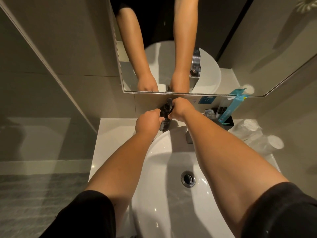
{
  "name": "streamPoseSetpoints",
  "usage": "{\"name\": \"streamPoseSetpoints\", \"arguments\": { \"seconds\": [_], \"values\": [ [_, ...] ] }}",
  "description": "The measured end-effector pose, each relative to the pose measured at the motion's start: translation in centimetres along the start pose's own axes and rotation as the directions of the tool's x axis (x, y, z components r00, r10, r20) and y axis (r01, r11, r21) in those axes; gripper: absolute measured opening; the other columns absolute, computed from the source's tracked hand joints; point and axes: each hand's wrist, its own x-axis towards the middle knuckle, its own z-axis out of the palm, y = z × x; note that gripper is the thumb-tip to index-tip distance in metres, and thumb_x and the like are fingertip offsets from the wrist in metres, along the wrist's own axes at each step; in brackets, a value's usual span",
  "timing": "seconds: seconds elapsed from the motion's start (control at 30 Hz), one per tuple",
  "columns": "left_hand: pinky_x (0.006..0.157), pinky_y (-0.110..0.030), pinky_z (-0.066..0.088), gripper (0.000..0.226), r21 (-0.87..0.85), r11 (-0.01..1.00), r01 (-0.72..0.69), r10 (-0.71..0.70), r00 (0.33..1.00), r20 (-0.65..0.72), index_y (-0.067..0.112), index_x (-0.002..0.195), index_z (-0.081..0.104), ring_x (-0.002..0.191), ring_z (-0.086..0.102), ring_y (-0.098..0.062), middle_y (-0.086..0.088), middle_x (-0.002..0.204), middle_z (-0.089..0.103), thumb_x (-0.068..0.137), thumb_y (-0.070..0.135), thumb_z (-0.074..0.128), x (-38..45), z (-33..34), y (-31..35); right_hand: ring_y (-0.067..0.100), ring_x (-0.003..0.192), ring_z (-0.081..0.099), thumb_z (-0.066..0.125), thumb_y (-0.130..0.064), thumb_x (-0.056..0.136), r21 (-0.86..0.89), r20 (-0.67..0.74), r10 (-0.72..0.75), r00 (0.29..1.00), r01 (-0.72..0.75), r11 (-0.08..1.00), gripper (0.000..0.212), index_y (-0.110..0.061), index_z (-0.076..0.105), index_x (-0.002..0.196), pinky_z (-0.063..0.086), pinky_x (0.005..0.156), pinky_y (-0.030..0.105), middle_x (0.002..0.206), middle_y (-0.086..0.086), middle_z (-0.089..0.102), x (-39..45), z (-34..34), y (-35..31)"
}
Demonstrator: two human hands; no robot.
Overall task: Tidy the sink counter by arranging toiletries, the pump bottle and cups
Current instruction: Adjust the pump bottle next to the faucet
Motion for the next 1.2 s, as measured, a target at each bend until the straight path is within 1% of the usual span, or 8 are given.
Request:
{"name": "streamPoseSetpoints", "arguments": {
  "seconds": [0.13, 0.27, 0.43, 0.57, 0.73, 0.9, 0.97, 1.2],
  "values": [
    [0.066, -0.036, 0.049, 0.032, 0.002, 1.000, -0.005, 0.005, 1.000, 0.004, 0.012, 0.119, 0.056, 0.090, 0.063, -0.031, -0.010, 0.103, 0.067, 0.097, 0.034, 0.051, 0.0, -0.1, 0.1, 0.029, 0.106, 0.063, 0.075, -0.014, 0.080, 0.003, -0.007, 0.002, 1.000, -0.002, 1.000, 0.036, -0.009, 0.066, 0.114, 0.051, 0.092, 0.035, 0.113, 0.012, 0.067, -0.1, 0.0, 0.0],
    [0.065, -0.036, 0.048, 0.031, 0.005, 1.000, -0.012, 0.012, 1.000, 0.005, 0.012, 0.119, 0.056, 0.089, 0.063, -0.031, -0.010, 0.102, 0.067, 0.097, 0.034, 0.051, -0.1, -0.2, 0.1, 0.029, 0.104, 0.063, 0.076, -0.014, 0.080, 0.007, -0.004, 0.008, 1.000, -0.008, 1.000, 0.034, -0.009, 0.067, 0.112, 0.052, 0.092, 0.036, 0.111, 0.011, 0.068, -0.1, 0.1, 0.1],
    [0.061, -0.035, 0.047, 0.028, 0.016, 1.000, -0.020, 0.020, 1.000, 0.007, 0.012, 0.113, 0.056, 0.084, 0.062, -0.031, -0.010, 0.098, 0.067, 0.096, 0.034, 0.051, -0.1, -0.3, 0.1, 0.030, 0.106, 0.063, 0.075, -0.014, 0.080, -0.002, 0.001, 0.004, 1.000, -0.004, 1.000, 0.035, -0.009, 0.066, 0.114, 0.051, 0.094, 0.037, 0.112, 0.011, 0.068, -0.1, 0.0, 0.0],
    [0.065, -0.038, 0.051, 0.028, -0.002, 1.000, -0.008, 0.008, 1.000, 0.019, 0.012, 0.115, 0.055, 0.089, 0.062, -0.031, -0.010, 0.103, 0.066, 0.096, 0.033, 0.052, -0.3, -0.3, 0.3, 0.030, 0.106, 0.063, 0.074, -0.014, 0.081, -0.014, 0.000, -0.008, 1.000, 0.008, 1.000, 0.035, -0.009, 0.066, 0.115, 0.051, 0.094, 0.037, 0.113, 0.012, 0.068, -0.2, 0.0, 0.0],
    [0.064, -0.036, 0.044, 0.030, -0.008, 1.000, 0.010, -0.010, 1.000, 0.017, 0.011, 0.117, 0.048, 0.095, 0.059, -0.030, -0.011, 0.109, 0.062, 0.095, 0.031, 0.054, -1.0, -0.8, 0.3, 0.030, 0.109, 0.061, 0.073, -0.014, 0.082, -0.038, -0.001, -0.008, 1.000, 0.008, 0.999, 0.041, -0.007, 0.062, 0.121, 0.050, 0.093, 0.035, 0.117, 0.012, 0.065, -0.4, 0.0, -0.1],
    [0.073, -0.036, 0.044, 0.042, 0.012, 0.999, 0.036, -0.036, 0.999, 0.017, 0.010, 0.127, 0.044, 0.106, 0.057, -0.032, -0.013, 0.118, 0.059, 0.094, 0.033, 0.056, -1.9, -2.3, -0.6, 0.033, 0.107, 0.061, 0.073, -0.018, 0.082, -0.129, 0.025, 0.009, 1.000, -0.005, 0.992, 0.038, -0.003, 0.063, 0.116, 0.048, 0.086, 0.034, 0.116, 0.014, 0.065, -0.8, -0.2, -0.4],
    [0.076, -0.036, 0.045, 0.045, 0.020, 0.999, 0.042, -0.043, 0.999, 0.027, 0.009, 0.129, 0.044, 0.109, 0.056, -0.032, -0.013, 0.121, 0.058, 0.094, 0.035, 0.055, -2.6, -3.0, -0.9, 0.034, 0.106, 0.061, 0.072, -0.019, 0.083, -0.156, 0.027, 0.011, 1.000, -0.007, 0.988, 0.037, -0.002, 0.064, 0.115, 0.048, 0.085, 0.034, 0.116, 0.015, 0.064, -1.2, -0.5, -0.7],
    [0.083, -0.038, 0.044, 0.048, 0.024, 0.999, 0.033, -0.034, 0.998, 0.045, 0.011, 0.134, 0.042, 0.118, 0.051, -0.032, -0.011, 0.135, 0.052, 0.097, 0.039, 0.049, -5.9, -5.8, -0.8, 0.035, 0.108, 0.060, 0.068, -0.018, 0.087, -0.171, -0.004, 0.013, 1.000, -0.013, 0.985, 0.033, 0.002, 0.063, 0.112, 0.047, 0.084, 0.034, 0.115, 0.018, 0.064, -4.7, -1.6, -1.7]
  ]
}}
